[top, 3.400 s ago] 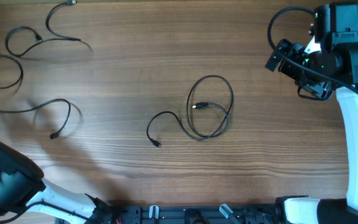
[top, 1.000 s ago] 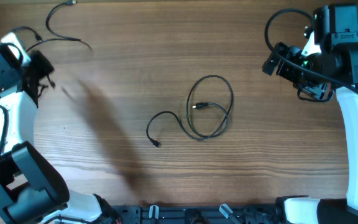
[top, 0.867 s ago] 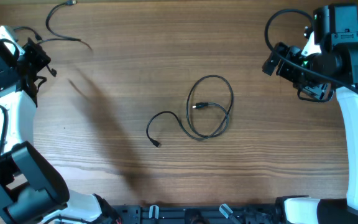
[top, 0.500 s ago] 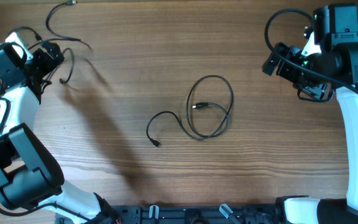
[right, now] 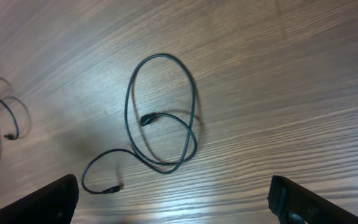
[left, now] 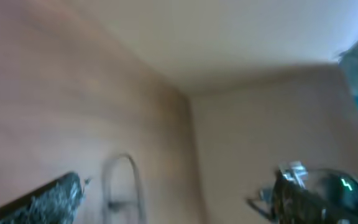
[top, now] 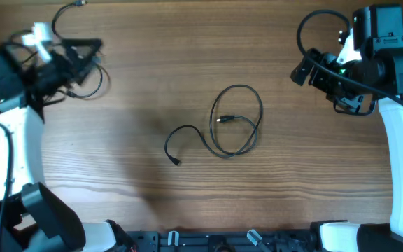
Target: Untangle cables
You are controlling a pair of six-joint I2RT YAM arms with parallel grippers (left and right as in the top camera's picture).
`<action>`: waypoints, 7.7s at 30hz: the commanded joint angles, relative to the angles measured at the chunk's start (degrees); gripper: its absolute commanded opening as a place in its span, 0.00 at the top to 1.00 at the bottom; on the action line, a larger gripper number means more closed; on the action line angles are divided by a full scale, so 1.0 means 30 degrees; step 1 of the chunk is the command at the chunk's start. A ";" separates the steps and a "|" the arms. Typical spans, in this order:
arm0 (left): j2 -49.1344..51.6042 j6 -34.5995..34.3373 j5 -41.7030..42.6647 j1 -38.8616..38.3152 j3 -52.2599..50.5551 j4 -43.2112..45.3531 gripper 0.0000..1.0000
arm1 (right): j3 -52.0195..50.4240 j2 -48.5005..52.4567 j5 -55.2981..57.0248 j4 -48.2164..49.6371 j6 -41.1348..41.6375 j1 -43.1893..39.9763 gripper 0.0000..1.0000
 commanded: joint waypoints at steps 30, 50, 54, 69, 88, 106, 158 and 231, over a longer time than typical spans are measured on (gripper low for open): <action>-0.2382 0.1960 -1.9817 -1.6830 0.3045 -1.5096 0.00 | -0.0131 0.0117 -0.1217 -0.0831 -0.2266 0.1086 0.00; 0.5013 0.4626 -2.1988 -1.6910 0.2229 -1.3289 0.28 | -0.0197 0.0284 -0.1501 -0.1858 -0.2747 0.1086 0.00; 0.5013 0.4626 -2.1981 -1.6910 0.1632 -1.2662 0.54 | -0.0197 0.0284 -0.1501 -0.1953 -0.2747 0.1086 0.00; 0.0852 0.4612 -1.7063 -1.6895 0.9697 -1.5533 0.96 | -0.0335 0.0357 -0.1494 -0.1749 -0.2732 0.1086 0.00; -0.4022 -0.7344 -1.6028 -1.3697 1.0477 -1.1373 0.96 | -0.6834 0.0459 -1.1111 0.5625 -1.5890 0.1086 0.01; -0.4036 -1.5839 -1.1169 -1.2415 1.0477 -0.8816 0.96 | -0.6827 0.1035 -0.8743 1.5045 -1.4134 0.4699 0.23; -0.2375 -0.1530 -2.4159 -1.6036 1.0469 -2.0567 0.00 | -0.5559 -0.2608 -1.2007 2.4385 1.6393 0.4109 0.96; -0.1297 1.1103 -1.0003 -1.4069 1.0469 -1.4127 0.01 | -0.5574 -0.3752 -0.7963 1.6342 1.8127 0.1953 0.96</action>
